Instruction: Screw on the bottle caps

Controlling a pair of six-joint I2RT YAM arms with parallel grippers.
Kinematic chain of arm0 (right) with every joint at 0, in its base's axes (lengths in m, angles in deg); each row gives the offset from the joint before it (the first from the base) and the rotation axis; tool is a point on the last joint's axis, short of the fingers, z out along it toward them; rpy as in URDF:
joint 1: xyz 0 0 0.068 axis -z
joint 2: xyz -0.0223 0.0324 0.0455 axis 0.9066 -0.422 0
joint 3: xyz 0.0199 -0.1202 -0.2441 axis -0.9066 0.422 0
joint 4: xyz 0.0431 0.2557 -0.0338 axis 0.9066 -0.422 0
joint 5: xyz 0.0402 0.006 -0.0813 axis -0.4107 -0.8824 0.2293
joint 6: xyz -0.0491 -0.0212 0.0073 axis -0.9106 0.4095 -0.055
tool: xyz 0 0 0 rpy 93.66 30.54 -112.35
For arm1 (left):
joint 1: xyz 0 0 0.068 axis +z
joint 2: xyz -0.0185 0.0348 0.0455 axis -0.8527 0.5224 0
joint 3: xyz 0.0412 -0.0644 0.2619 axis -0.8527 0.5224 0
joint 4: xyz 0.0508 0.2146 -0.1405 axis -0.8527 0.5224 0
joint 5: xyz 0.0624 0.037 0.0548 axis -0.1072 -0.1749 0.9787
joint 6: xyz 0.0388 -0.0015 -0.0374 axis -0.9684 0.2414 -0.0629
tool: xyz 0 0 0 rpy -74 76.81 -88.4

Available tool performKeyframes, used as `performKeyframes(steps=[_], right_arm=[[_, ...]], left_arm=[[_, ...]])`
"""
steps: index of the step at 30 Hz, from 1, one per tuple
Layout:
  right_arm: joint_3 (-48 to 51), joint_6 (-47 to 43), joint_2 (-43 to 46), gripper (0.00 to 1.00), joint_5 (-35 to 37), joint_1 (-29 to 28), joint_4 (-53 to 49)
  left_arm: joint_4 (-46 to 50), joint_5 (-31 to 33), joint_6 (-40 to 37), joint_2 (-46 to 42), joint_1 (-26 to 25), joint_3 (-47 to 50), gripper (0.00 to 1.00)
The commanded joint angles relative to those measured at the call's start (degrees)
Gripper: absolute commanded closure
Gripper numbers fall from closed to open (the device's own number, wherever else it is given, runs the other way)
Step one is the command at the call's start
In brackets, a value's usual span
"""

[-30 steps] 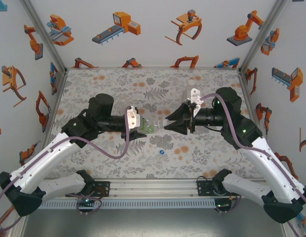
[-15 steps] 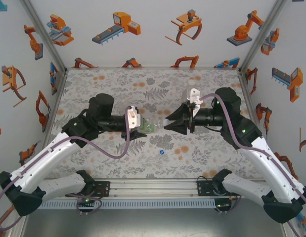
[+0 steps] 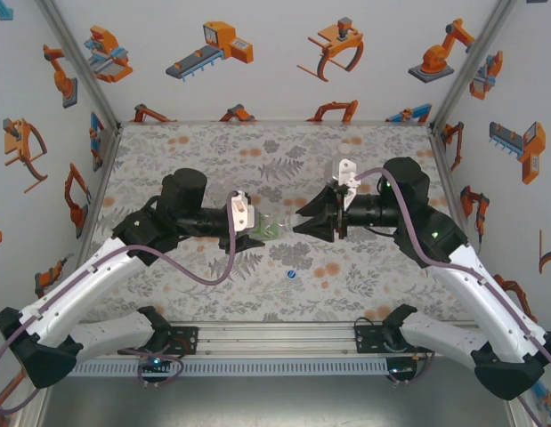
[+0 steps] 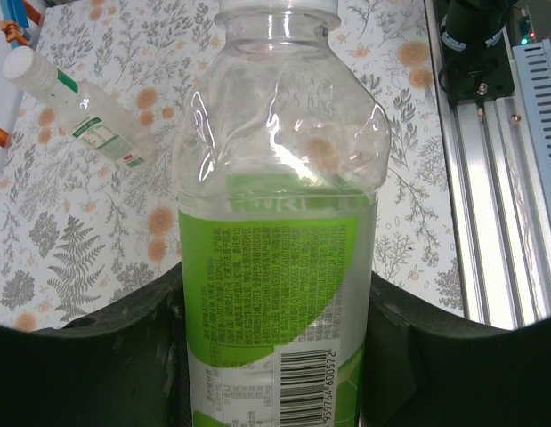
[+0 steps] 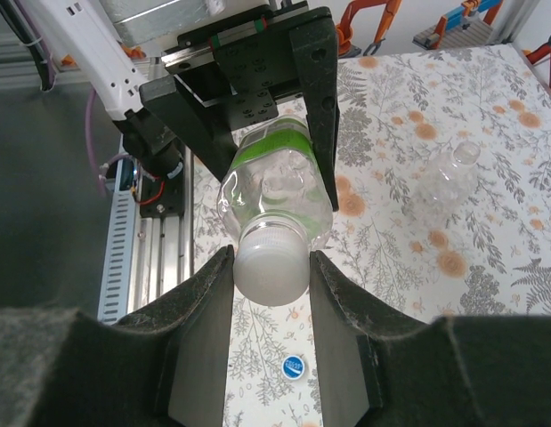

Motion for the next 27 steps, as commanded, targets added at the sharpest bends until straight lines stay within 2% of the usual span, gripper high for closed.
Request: performKeyframes(steps=[1,14,17,23,27], right_arm=[[0.7,-0.1,-0.2,0.85,0.2,-0.8,2.8],[0.7,0.0,0.0,0.86,0.0,-1.2,0.3],[0.4,3.1,-0.2,0.89,1.8,-1.2,-0.4],[2.5,24.5,-0.3,0.96,7.4,-1.2,3.9],[1.7,42.5,-0.9,1.00,15.0,-1.2,-0.9]], left_arm=[[-1.5,-1.7,0.3,0.2,-0.4,-1.7,1.00],[-3.0,-2.3,1.2,-0.6,-0.4,-1.1,1.00],[-2.8,-1.3,1.3,-0.5,-0.4,-1.1,1.00],[-2.8,-0.9,1.3,-0.5,-0.4,-1.1,1.00],[-3.6,0.1,1.5,-0.2,-0.4,-0.9,1.00]])
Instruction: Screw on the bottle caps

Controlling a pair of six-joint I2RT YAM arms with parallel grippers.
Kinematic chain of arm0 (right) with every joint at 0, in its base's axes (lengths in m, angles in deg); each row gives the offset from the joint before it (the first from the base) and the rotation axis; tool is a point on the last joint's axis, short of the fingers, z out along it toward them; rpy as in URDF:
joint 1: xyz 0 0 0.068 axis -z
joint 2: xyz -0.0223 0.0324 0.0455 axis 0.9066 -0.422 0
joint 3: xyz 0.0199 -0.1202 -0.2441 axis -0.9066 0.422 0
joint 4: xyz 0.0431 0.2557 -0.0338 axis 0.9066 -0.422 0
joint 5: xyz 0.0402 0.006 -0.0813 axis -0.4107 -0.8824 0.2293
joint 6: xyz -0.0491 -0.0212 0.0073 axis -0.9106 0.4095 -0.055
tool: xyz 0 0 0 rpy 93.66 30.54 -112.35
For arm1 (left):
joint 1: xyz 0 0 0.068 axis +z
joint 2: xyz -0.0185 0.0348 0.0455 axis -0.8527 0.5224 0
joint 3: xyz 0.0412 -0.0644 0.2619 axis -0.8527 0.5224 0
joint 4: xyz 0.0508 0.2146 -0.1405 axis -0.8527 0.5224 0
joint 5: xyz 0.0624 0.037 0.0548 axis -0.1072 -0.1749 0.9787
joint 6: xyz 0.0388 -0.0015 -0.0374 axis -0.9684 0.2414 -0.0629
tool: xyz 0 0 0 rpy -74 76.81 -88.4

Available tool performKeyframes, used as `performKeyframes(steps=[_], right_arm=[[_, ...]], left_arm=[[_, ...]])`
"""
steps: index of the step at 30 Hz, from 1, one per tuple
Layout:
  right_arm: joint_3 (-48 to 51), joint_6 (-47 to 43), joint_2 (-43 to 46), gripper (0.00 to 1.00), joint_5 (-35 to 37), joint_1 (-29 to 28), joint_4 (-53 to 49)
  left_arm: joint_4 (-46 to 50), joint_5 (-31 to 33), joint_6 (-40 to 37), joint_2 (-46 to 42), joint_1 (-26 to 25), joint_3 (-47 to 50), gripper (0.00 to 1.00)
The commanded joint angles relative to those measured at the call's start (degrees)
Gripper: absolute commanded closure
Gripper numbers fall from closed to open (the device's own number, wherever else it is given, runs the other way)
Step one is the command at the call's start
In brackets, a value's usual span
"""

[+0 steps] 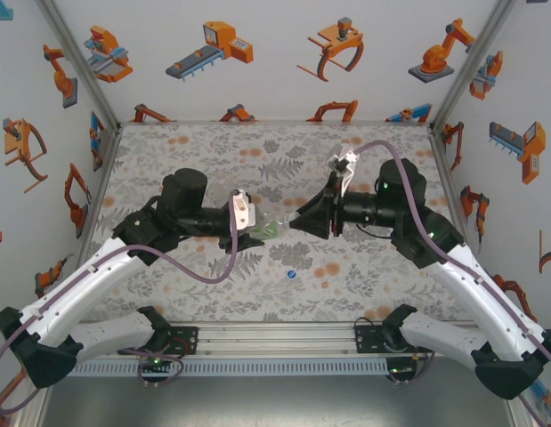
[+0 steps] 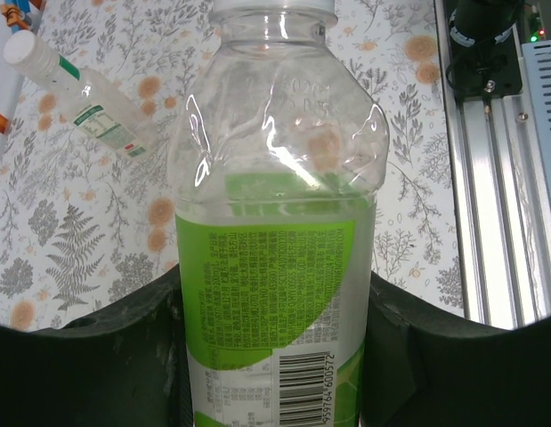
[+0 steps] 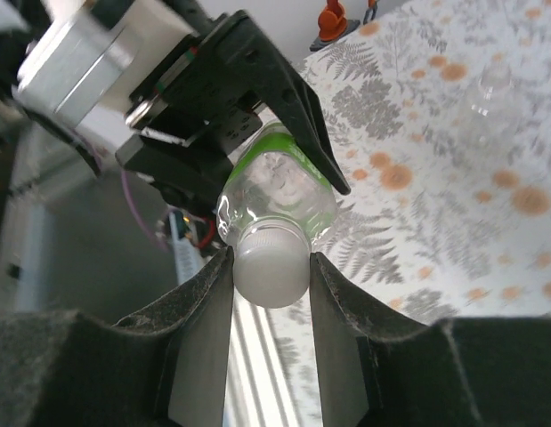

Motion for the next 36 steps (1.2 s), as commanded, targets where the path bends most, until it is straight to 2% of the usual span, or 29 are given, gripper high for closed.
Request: performKeyframes(steps=[1,6,10,13,15,23,28,31,36], right_arm=[[-0.5,20.6,-1.2,1.00,7.5,-0.7,-5.0],[-1.2,42.4,-2.8,0.97,10.5,-0.7,-12.6],[3.6,61.5,-1.0,0.96,13.1,-0.6,-15.1],[7.8,70.6,1.6,0.91,14.0,-0.6,-11.9],[8.8,72.6,2.9,0.87,15.2,-0.6,-10.9],[3.7,63.7,2.7,0.58,16.2,-0.6,-16.5],[2.0,57.5,2.6,0.33,17.0,-0.6,-15.0],[0.5,54.2,2.4,0.29,17.4,-0.5,-14.4],[-1.8,41.5,4.5,0.29,21.5,-0.5,-15.3]], left_arm=[[-4.3,-0.9,0.9,-0.2,-0.4,-0.8,1.00],[-6.2,0.4,1.6,0.5,-0.4,-0.5,1.00],[-7.3,0.1,1.6,1.5,-0.4,-0.6,1.00],[-7.0,-0.4,1.3,2.0,-0.4,-0.7,1.00],[-6.6,-0.9,1.2,2.0,-0.4,-0.6,1.00],[-6.8,-3.2,0.4,2.2,-0.4,-0.2,1.00],[-5.8,-3.8,-0.7,2.5,-0.4,-0.6,1.00],[-5.2,-3.6,-1.1,2.1,-0.4,-0.2,1.00],[-5.5,-3.4,-0.5,0.6,-0.4,1.2,1.00]])
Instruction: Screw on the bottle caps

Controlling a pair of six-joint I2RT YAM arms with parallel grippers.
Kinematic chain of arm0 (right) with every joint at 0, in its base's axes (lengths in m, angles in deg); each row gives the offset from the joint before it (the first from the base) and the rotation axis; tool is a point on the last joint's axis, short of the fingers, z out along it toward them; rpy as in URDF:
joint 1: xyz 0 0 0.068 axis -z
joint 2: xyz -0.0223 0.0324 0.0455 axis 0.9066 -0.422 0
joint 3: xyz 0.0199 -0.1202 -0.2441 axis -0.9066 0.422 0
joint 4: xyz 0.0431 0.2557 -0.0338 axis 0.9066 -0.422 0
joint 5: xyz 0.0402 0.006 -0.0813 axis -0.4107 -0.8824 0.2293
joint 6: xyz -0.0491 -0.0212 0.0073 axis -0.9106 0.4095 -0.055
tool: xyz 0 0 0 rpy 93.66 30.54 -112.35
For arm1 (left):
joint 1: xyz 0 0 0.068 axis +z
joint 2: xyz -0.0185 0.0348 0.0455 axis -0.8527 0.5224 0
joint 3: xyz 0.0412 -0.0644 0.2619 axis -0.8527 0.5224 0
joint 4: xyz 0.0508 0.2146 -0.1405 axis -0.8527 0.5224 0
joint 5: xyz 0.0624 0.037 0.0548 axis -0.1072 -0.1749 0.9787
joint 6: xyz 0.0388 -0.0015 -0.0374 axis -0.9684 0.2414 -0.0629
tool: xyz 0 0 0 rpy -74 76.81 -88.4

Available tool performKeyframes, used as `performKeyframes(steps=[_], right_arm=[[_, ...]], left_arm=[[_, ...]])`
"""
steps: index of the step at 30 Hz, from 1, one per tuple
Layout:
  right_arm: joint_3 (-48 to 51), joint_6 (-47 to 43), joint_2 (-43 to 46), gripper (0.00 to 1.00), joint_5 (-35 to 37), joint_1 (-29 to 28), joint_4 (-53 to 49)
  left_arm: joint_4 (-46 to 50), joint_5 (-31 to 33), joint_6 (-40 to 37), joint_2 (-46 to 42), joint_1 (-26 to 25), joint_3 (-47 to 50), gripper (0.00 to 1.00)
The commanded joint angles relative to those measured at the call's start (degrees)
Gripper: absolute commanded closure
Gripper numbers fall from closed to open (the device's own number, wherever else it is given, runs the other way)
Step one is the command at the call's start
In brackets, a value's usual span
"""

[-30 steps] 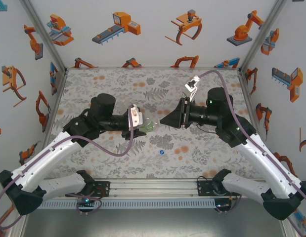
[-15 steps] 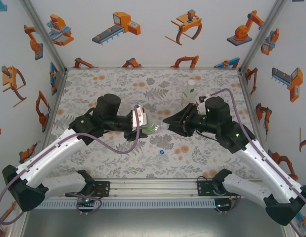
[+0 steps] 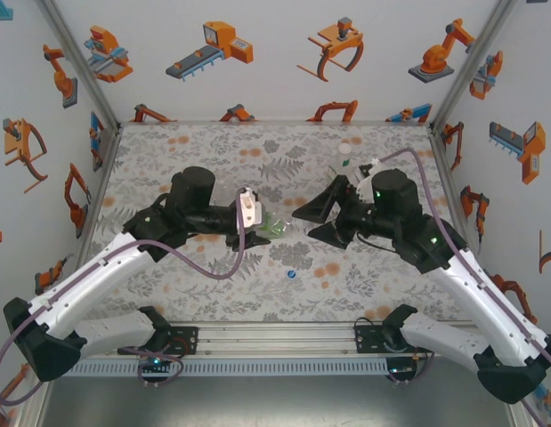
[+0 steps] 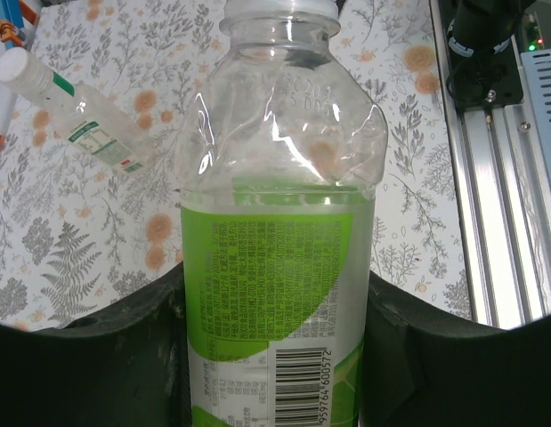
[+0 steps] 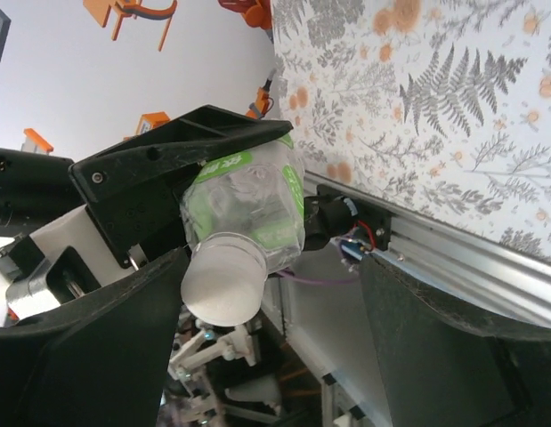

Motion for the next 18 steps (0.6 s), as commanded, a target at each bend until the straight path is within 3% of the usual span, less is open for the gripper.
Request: performKeyframes(steps=[1,4,7,12,15,18], right_arm=[[-2.6,-11.9,2.7,0.29,4.2,-0.3,-0.1],[-2.7,-23.0,4.6,0.31,5.2,-0.3,3.3],[-2.8,-37.1,6.0,0.33,1.6,-0.3,8.8],[-4.3,-61.5,4.8,0.30,-14.2,-0.3,11.1],[-4.6,-71.8,3.8,0.30,-25.2,-0.3,11.9],[-3.8,-79.3,3.6,0.32,-30.7,-0.3,13.3]], left_arm=[[-1.7,-1.8,-0.3,-2.2,0.0,0.8,1.00],[-1.7,-1.9,0.0,-3.7,-0.1,1.5,1.00],[-1.8,-2.5,0.2,-4.9,-0.1,2.2,1.00],[-2.0,-3.8,1.6,-6.0,-0.2,2.1,1.00],[-2.0,-4.4,2.2,-6.5,-0.3,2.1,1.00],[-2.0,-4.4,2.5,-6.9,-0.4,2.1,1.00]])
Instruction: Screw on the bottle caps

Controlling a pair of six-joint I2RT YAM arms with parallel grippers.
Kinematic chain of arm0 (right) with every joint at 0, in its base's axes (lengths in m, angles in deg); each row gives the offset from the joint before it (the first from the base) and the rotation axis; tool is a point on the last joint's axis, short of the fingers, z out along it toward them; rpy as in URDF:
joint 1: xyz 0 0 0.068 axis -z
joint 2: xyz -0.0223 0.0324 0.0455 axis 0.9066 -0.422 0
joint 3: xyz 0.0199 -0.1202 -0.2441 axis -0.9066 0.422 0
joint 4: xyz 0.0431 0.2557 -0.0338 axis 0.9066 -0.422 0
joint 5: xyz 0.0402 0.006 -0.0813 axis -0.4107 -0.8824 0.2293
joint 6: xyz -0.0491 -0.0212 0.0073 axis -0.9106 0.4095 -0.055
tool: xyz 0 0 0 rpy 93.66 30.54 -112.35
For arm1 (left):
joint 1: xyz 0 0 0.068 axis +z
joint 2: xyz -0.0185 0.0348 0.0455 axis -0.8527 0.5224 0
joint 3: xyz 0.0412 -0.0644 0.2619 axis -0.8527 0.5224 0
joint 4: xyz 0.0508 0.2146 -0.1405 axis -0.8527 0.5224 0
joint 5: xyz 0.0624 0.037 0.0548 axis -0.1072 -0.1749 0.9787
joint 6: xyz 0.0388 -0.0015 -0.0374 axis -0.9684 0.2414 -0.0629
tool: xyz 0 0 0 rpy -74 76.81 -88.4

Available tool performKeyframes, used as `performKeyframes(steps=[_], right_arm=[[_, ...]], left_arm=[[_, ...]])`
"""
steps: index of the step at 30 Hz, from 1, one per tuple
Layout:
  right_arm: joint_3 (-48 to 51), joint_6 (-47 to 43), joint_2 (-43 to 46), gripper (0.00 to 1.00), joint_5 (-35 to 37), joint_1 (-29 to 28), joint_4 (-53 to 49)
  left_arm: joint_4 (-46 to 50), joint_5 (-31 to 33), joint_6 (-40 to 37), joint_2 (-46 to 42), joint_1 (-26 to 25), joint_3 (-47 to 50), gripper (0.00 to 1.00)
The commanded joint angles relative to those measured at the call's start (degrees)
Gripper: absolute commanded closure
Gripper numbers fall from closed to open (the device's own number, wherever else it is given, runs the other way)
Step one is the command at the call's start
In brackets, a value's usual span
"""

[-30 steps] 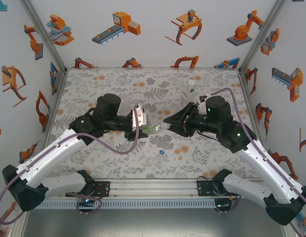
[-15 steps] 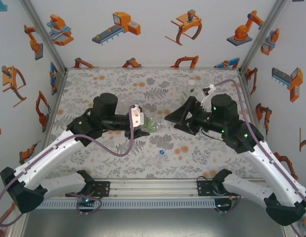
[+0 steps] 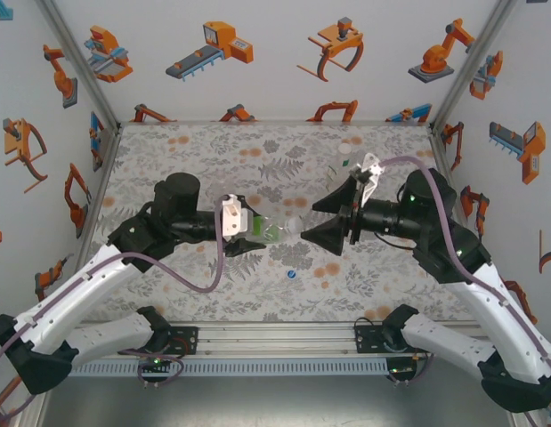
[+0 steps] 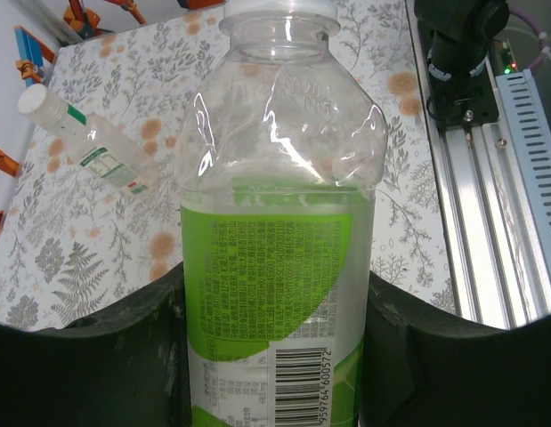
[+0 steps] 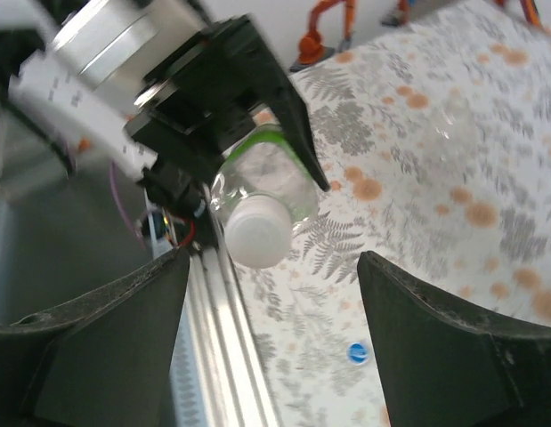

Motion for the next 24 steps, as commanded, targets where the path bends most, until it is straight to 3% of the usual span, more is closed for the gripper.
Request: performKeyframes(steps=[1,24], right_arm=[[-0.4,-16.9,-0.1,0.33,-11.3,-0.3,3.5],[2.3,-20.1,-3.6,0.54,-12.8,-0.7,8.9]], left_arm=[[-1.4,-2.2,1.3,-1.4,-0.4,0.3,1.00],[0.7,-0.1,1.9,-1.2,-0.5,-0.3,1.00]])
